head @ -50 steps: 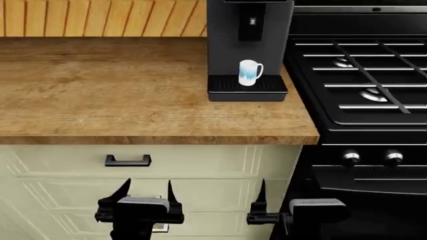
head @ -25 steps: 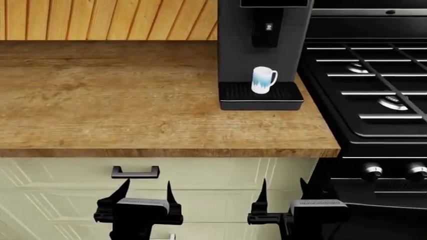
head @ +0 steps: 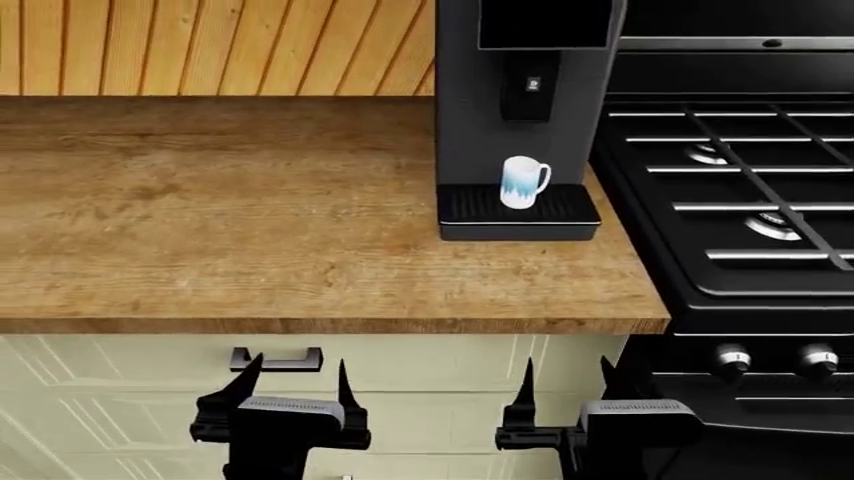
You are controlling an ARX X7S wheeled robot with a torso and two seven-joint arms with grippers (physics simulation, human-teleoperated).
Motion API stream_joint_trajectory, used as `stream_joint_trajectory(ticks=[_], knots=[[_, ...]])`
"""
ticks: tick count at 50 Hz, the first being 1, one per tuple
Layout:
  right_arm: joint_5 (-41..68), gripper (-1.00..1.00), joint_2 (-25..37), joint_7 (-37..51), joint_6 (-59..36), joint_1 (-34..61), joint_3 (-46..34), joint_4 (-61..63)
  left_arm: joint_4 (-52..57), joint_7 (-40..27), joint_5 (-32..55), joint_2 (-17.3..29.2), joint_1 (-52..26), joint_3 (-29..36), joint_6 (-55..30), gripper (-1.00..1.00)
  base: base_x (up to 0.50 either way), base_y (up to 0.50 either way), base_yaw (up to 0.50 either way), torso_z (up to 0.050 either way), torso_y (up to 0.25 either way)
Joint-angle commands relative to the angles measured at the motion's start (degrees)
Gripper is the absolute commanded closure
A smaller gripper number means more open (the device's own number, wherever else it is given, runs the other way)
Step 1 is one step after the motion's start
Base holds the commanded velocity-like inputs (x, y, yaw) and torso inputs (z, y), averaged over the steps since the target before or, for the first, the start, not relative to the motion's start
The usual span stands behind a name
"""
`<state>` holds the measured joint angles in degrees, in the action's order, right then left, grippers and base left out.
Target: Press the button on the coffee machine to serve coffee.
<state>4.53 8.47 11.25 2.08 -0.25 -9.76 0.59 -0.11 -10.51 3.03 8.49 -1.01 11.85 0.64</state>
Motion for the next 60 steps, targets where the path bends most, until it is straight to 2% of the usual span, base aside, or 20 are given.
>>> stream_joint_trajectory(ticks=[1,15,23,24,34,39,41,45,50,52,60], knots=[[0.3,-1.00,0.4,0.5,-0.2,0.1,-0.6,0.0,0.2,-0.5,-0.1,0.5,0.0,0.7,-0.1,-1.00,0.00,0.00,0.00,0.050,0.000],[0.6,-1.00,0.8,1.0,-0.1,0.3,-1.1,-0.2,-0.5,-0.8,0.7,1.0,-0.2,0.8,1.0,-1.00,0.00,0.00,0.00,0.050,0.000],[0.8,-1.00,1.0,1.1,0.0,0.4,-1.3,-0.2,-0.5,-1.7,0.4,1.1,-0.5,0.9,-0.5,-1.00,0.00,0.00,0.00,0.000,0.000],[-7.2,-1.00,-7.3,-8.6,-0.4,-0.5,8.5,-0.1,-0.6,8.3,-7.7,-7.2,0.8,-9.0,0.2,-1.00,0.00,0.00,0.00,0.000,0.000],[-6.1,-1.00,-5.6,-6.5,-2.1,-1.1,6.9,3.5,1.4,6.3,-6.4,-5.9,0.5,-7.5,-3.0,-1.00,0.00,0.00,0.00,0.000,0.000],[-6.9,-1.00,-4.4,-5.6,-9.1,-1.2,7.0,14.0,9.6,5.9,-5.5,-5.3,-0.9,-7.9,-12.4,-1.00,0.00,0.00,0.00,0.000,0.000],[-6.5,-1.00,-3.7,-5.9,-15.4,-1.1,7.7,21.6,15.2,6.9,-6.4,-4.5,-2.1,-6.3,-18.5,-1.00,0.00,0.00,0.00,0.000,0.000],[-5.6,-1.00,-1.8,-7.4,-26.6,1.1,8.6,32.8,23.5,8.9,-3.7,-3.6,-4.2,-7.4,-28.2,-1.00,0.00,0.00,0.00,0.000,0.000],[-4.9,-1.00,2.1,-10.4,-43.0,6.2,10.3,44.6,31.1,10.9,-1.8,-1.1,-10.0,-9.4,-43.0,-1.00,0.00,0.00,0.00,0.000,0.000],[-3.8,-1.00,2.9,-11.4,-46.7,7.4,11.3,46.8,32.2,11.1,-2.2,0.0,-10.9,-9.0,-44.2,-1.00,0.00,0.00,0.00,0.000,0.000],[3.1,-1.00,7.7,-18.0,-70.2,20.1,19.5,59.2,38.1,14.2,-0.7,4.3,-20.1,-10.5,-59.4,-1.00,0.00,0.00,0.00,0.000,0.000]])
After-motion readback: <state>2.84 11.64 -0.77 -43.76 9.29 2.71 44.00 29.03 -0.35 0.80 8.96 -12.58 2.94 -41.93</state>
